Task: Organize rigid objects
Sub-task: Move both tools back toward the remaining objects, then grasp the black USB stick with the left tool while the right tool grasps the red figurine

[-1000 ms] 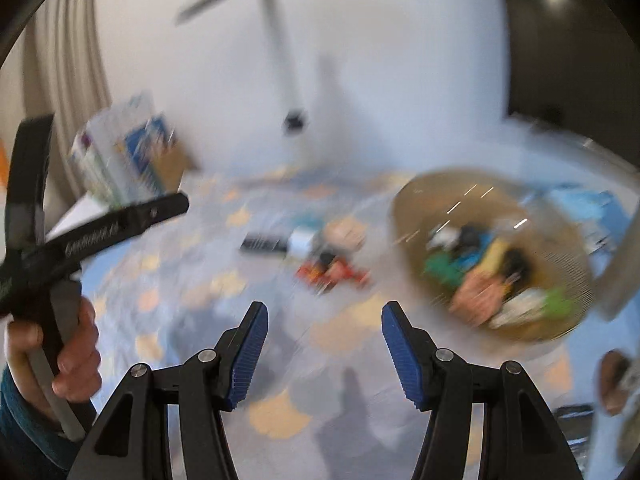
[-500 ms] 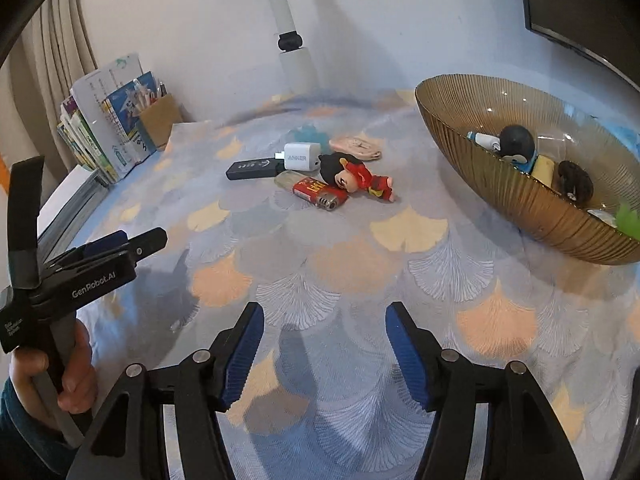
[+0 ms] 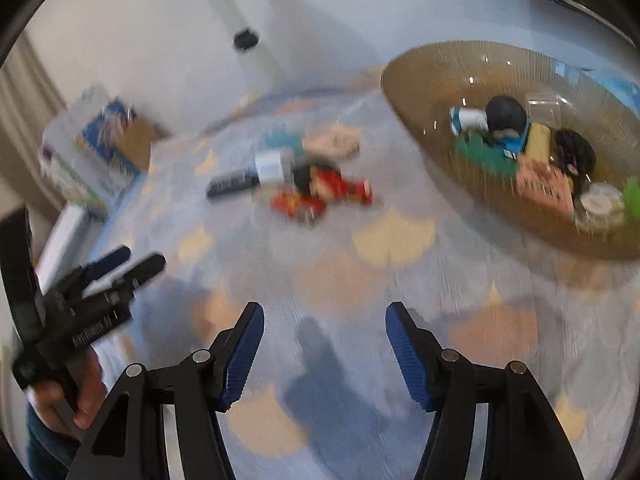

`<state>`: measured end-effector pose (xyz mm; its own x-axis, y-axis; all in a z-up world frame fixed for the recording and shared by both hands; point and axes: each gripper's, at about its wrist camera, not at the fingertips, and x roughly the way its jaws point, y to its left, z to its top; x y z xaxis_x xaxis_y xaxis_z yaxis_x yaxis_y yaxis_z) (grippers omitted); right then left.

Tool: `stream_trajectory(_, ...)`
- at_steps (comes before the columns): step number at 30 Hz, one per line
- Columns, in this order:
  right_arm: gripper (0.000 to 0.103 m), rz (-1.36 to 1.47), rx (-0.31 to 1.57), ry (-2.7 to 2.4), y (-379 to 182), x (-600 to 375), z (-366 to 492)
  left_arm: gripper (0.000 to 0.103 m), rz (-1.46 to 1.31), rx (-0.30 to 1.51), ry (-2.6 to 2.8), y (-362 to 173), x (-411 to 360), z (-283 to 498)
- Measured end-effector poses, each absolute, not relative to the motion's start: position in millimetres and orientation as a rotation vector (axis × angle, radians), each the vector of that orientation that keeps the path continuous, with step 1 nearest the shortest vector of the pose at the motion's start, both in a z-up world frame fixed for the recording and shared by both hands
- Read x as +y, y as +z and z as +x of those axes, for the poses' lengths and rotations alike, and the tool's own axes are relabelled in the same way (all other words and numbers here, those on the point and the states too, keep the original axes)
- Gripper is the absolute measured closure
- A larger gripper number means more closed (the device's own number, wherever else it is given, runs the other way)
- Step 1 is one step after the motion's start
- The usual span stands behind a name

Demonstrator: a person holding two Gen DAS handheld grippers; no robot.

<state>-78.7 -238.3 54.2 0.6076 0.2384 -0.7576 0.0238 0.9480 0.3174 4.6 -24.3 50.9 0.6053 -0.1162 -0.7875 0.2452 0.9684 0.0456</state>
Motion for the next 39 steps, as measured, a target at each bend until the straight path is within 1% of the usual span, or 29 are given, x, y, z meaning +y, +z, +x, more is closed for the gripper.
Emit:
stream_trajectory(3,0.041,0.313,0.901,0.078,56.1,-239.3,-53.6,0.03,0.243,0.889,-0.291,54.3,-32.4,32.8)
stream_trajectory(6,0.041,0.347,0.887,0.054,46.3,-237.0,-35.9,0.03,0.289,0.93,-0.354,41.8,-37.7,59.3)
stream_trajectory(13,0.041,0.349,0.839,-0.017,37.8,-233.9,-8.9,0.03,0.402,0.932,-0.488,22.3,-52.0,98.2)
stream_trajectory(18,0.041,0.315,0.819,-0.018,37.4,-231.6,3.1,0.03,0.41,0.939,-0.588,18.7,-61.6,114.1)
stream_trajectory(22,0.041,0.324,0.819,-0.002,38.3,-229.9,8.5,0.031,0.428,0.933,-0.627,16.1,-73.7,111.9)
stream_trajectory(23,0.043,0.32,0.821,-0.001,38.0,-229.1,7.5,0.036,0.428,0.934,-0.637,16.8,-75.2,110.3)
stream_trajectory(24,0.047,0.313,0.821,-0.001,38.4,-228.1,6.2,0.054,0.421,0.935,-0.648,17.5,-76.4,108.7)
stream_trajectory(25,0.051,0.311,0.826,0.007,38.4,-226.7,4.6,0.062,0.411,0.939,-0.659,20.0,-77.4,105.2)
stream_trajectory(26,0.064,0.309,0.83,0.011,38.4,-225.5,2.9,0.071,0.421,0.938,-0.643,21.0,-79.1,102.8)
stream_trajectory(27,0.075,0.31,0.835,0.019,37.6,-224.2,1.9,0.077,0.43,0.936,-0.623,22.4,-79.9,99.2)
stream_trajectory(28,0.079,0.315,0.841,0.03,36.8,-222.9,0.6,0.079,0.429,0.937,-0.61,23.8,-79.9,95.7)
stream_trajectory(29,0.086,0.324,0.839,0.049,36.8,-221.2,-1.3,0.081,0.418,0.943,-0.598,25.0,-78.7,93.0)
stream_trajectory(30,0.091,0.325,0.837,0.063,37.6,-218.4,-3.5,0.081,0.406,0.951,-0.586,25.7,-77.6,91.5)
stream_trajectory(32,0.092,0.315,0.832,0.086,40.4,-212.5,-8.4,0.081,0.356,0.976,-0.545,29.2,-70.5,83.6)
stream_trajectory(37,0.092,0.273,0.833,0.143,48.8,-202.1,-27.7,0.081,0.243,1.026,-0.449,31.4,-41.5,58.2)
stream_trajectory(38,0.09,0.264,0.845,0.156,50.2,-201.2,-29.6,0.081,0.231,1.031,-0.431,32.5,-35.9,52.1)
stream_trajectory(39,0.082,0.247,0.86,0.156,51.6,-200.7,-29.4,0.081,0.229,1.031,-0.414,31.9,-33.2,48.3)
